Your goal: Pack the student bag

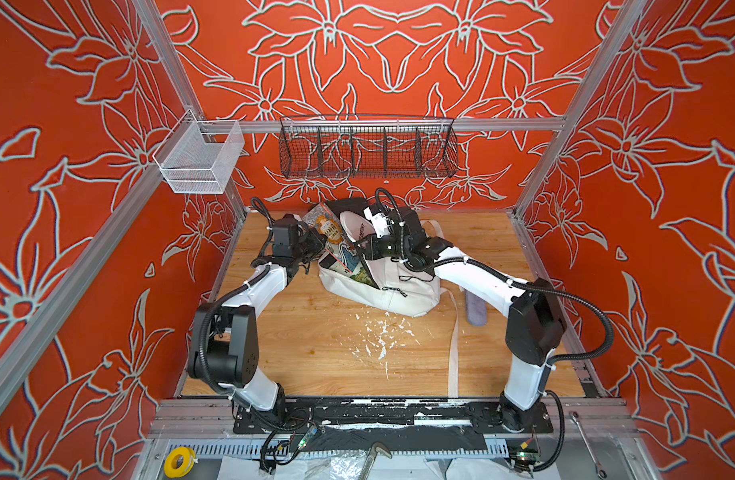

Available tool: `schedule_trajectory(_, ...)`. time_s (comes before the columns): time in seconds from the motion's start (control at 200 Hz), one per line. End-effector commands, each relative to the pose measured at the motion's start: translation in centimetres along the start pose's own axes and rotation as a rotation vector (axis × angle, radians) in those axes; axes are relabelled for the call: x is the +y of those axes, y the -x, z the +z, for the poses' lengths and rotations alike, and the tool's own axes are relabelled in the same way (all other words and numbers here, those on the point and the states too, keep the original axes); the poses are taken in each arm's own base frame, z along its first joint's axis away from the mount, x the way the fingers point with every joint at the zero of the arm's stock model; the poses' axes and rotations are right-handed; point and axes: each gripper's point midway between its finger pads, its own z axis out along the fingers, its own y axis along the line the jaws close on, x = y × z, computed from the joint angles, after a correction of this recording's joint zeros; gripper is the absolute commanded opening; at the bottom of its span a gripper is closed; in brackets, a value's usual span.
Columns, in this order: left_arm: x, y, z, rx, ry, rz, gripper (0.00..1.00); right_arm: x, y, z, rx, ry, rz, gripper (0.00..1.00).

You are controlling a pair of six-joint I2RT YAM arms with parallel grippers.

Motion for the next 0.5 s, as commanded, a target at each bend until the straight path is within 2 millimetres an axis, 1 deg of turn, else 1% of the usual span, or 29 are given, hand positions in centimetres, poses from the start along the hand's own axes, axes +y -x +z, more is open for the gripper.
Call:
schedule_trajectory(0.0, -3.7, 1.2, 0.9, -0.095, -0.126, 0.047, 0.0, 3.4, 2.8, -1.2, -0.1, 0.128, 0.033, 0.0)
schedule_trajectory(0.1, -4.0, -0.8, 1.9, -0.105, -0.129, 0.042, 0.0, 3.5, 3.0, -1.4, -0.106, 0.125, 0.034, 0.0)
schedule_trajectory(0.16, -3.6, -2.3, 2.2, -0.124, -0.109, 0.038, 0.0, 3.4, 3.1, -1.8, -0.115, 0.118, 0.026, 0.0)
schedule_trajectory(0.225, -3.4, -4.6, 2.9, -0.091, -0.099, 0.036, 0.0, 3.1, 3.2, -2.1, -0.118, 0.102, 0.022, 0.0)
schedule_trajectory(0.235, -3.3, -5.0, 3.0, -0.081, -0.096, 0.039, 0.04, 3.1, 3.2, -2.2, -0.121, 0.098, 0.022, 0.0)
schedule_trajectory(0.285, -3.4, -7.1, 3.3, -0.027, -0.083, 0.066, 0.32, 2.7, 3.3, -2.5, -0.129, 0.085, 0.024, 0.0)
schedule_trajectory(0.325, -3.0, -8.5, 3.4, 0.012, -0.049, 0.091, 0.46, 2.3, 3.3, -2.7, -0.133, 0.077, 0.03, 0.0)
schedule_trajectory(0.36, -2.4, -9.5, 3.4, 0.037, -0.018, 0.104, 0.56, 2.1, 3.2, -2.8, -0.132, 0.074, 0.036, 0.0)
schedule_trajectory(0.4, -1.8, -10.0, 3.1, 0.055, 0.004, 0.106, 0.64, 1.8, 3.2, -2.9, -0.133, 0.068, 0.04, 0.0)
schedule_trajectory(0.445, -1.0, -10.1, 2.6, 0.052, 0.038, 0.11, 0.73, 1.7, 3.1, -3.1, -0.133, 0.065, 0.036, 0.0)
schedule_trajectory(0.495, -0.7, -9.9, 1.8, 0.051, 0.073, 0.139, 0.8, 1.5, 2.9, -3.3, -0.13, 0.058, 0.029, 0.0)
